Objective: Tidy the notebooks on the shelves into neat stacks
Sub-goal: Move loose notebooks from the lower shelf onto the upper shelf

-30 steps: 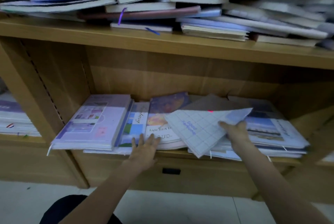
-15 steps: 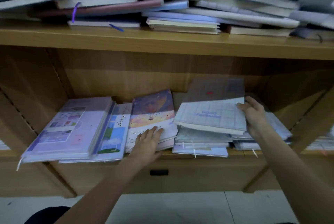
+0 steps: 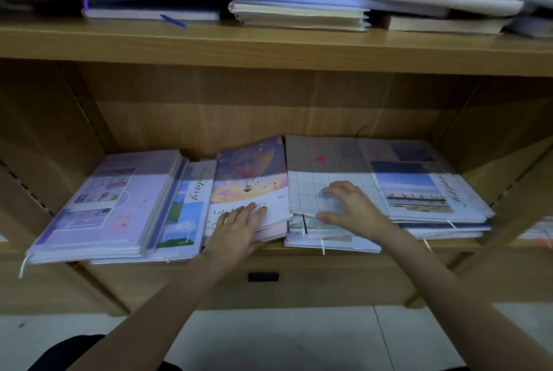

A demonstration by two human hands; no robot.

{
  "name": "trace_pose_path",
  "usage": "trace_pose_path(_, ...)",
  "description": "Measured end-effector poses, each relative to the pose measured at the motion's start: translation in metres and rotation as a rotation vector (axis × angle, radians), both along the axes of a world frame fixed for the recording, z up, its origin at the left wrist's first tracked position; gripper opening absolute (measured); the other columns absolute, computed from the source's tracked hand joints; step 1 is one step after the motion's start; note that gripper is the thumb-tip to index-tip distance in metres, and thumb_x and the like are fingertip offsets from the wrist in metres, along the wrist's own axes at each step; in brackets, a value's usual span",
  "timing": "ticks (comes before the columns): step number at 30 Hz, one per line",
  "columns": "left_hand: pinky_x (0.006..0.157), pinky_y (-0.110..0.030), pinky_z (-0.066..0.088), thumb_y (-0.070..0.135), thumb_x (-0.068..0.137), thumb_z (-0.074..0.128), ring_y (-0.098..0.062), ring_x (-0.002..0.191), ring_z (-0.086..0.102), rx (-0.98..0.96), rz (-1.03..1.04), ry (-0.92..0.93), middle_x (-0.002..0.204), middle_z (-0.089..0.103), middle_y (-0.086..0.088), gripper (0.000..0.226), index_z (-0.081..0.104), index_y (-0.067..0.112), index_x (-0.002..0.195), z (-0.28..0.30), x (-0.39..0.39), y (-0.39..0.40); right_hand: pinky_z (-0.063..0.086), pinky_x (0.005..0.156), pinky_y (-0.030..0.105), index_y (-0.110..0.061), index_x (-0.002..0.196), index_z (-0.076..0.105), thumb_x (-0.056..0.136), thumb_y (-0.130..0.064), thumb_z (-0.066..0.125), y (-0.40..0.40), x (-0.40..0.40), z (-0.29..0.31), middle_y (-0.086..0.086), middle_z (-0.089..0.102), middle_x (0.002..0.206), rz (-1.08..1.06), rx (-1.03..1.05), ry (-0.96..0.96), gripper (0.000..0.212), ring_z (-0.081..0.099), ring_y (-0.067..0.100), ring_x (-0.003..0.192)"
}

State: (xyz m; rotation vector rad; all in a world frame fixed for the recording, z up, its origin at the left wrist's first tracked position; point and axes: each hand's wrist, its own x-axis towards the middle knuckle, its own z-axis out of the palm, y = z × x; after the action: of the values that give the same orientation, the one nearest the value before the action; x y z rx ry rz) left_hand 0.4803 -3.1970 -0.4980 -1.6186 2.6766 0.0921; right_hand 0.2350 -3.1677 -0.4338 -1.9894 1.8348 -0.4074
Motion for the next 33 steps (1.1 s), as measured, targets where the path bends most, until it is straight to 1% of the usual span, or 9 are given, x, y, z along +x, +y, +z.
trace_pose_path(2,0.114,-0.041,0.018,0.039,0.093,0.051,-0.025,0.139,0.024,-0.051,-0.025,0.033,0.154,0.020,-0.006,0.070,0.012,0.021,0.147,-0.002,0.006,0.003,0.022,0.106,0.022,-0.016,0.140,0.038,0.082,-0.044,0.066,-0.001,0.016,-0.007,0.003,0.033,0.144,0.079,-0.019,0.005,0.070,0.029,0.020,0.134)
trace_pose_path(5,0.096,-0.050,0.043,0.036,0.051,0.087,-0.027,0.109,0.060,-0.211,-0.094,0.058,0.117,0.063,-0.009,0.091,0.039,0.017,0.126,-0.010,0.034,0.011,0.008,0.116,0.036,-0.020,0.148,0.019,0.081,-0.051,0.064,-0.005,0.045,-0.015,0.006,0.012,0.155,0.228,-0.017,0.255,0.087,0.010,0.025,0.143)
trace_pose_path(7,0.103,-0.051,0.032,0.038,0.036,0.090,-0.026,0.113,0.053,-0.294,-0.045,0.005,0.114,0.065,-0.008,0.099,0.044,0.015,0.121,-0.015,0.061,0.017,0.010,0.114,0.051,-0.015,0.144,0.033,0.069,-0.054,0.073,-0.007,0.065,-0.026,0.017,0.020,0.153,0.348,-0.148,0.548,0.093,0.016,0.035,0.142)
trace_pose_path(10,0.108,-0.049,0.008,0.042,0.035,0.090,-0.031,0.121,0.039,-0.316,0.015,-0.064,0.123,0.061,-0.015,0.102,0.045,0.017,0.123,-0.014,0.100,0.026,0.037,0.098,0.059,-0.009,0.115,0.065,0.041,-0.048,0.088,-0.016,0.097,-0.038,0.021,0.058,0.125,0.374,-0.177,0.816,0.087,0.054,0.039,0.118)
trace_pose_path(15,0.107,-0.051,0.012,0.029,0.032,0.093,-0.033,0.115,0.044,-0.327,0.060,-0.143,0.109,0.066,-0.014,0.086,0.059,0.020,0.111,-0.020,0.141,0.026,0.043,0.092,0.060,0.011,0.102,0.066,0.043,-0.013,0.089,-0.024,0.137,-0.036,0.033,0.062,0.102,0.314,-0.204,0.916,0.069,0.061,0.047,0.096)
trace_pose_path(18,0.106,-0.047,0.017,0.017,0.036,0.090,-0.027,0.108,0.044,-0.367,0.049,-0.103,0.096,0.067,-0.012,0.068,0.067,0.013,0.100,-0.027,0.144,0.024,0.015,0.113,0.055,0.016,0.140,0.019,0.088,-0.006,0.055,-0.017,0.141,-0.052,0.039,0.021,0.145,0.353,-0.114,0.952,0.067,0.021,0.050,0.136)
trace_pose_path(21,0.102,-0.050,0.023,0.016,0.038,0.090,-0.028,0.111,0.043,-0.423,0.062,-0.069,0.102,0.068,-0.012,0.064,0.068,0.013,0.098,-0.030,0.149,0.027,0.003,0.117,0.046,0.001,0.148,0.001,0.095,-0.013,0.043,-0.012,0.157,-0.047,0.027,0.001,0.154,0.390,0.006,0.768,0.069,0.001,0.039,0.143)
trace_pose_path(28,0.095,-0.059,0.039,0.026,0.032,0.090,-0.040,0.120,0.038,-0.355,0.230,-0.094,0.135,0.041,-0.018,0.106,0.043,0.029,0.126,-0.026,0.185,0.040,0.022,0.113,0.038,-0.013,0.150,0.004,0.084,-0.039,0.066,-0.018,0.237,-0.055,0.014,0.024,0.148,0.271,0.071,0.124,0.094,0.021,0.031,0.138)
trace_pose_path(33,0.082,-0.067,0.043,0.026,0.039,0.090,-0.054,0.111,0.049,-0.218,0.275,-0.219,0.133,0.045,-0.028,0.101,0.045,0.035,0.129,-0.013,0.178,0.037,0.034,0.109,0.038,-0.016,0.144,0.025,0.082,-0.019,0.071,-0.032,0.264,-0.050,0.008,0.035,0.145,-0.253,0.300,-0.831,0.078,0.038,0.026,0.131)
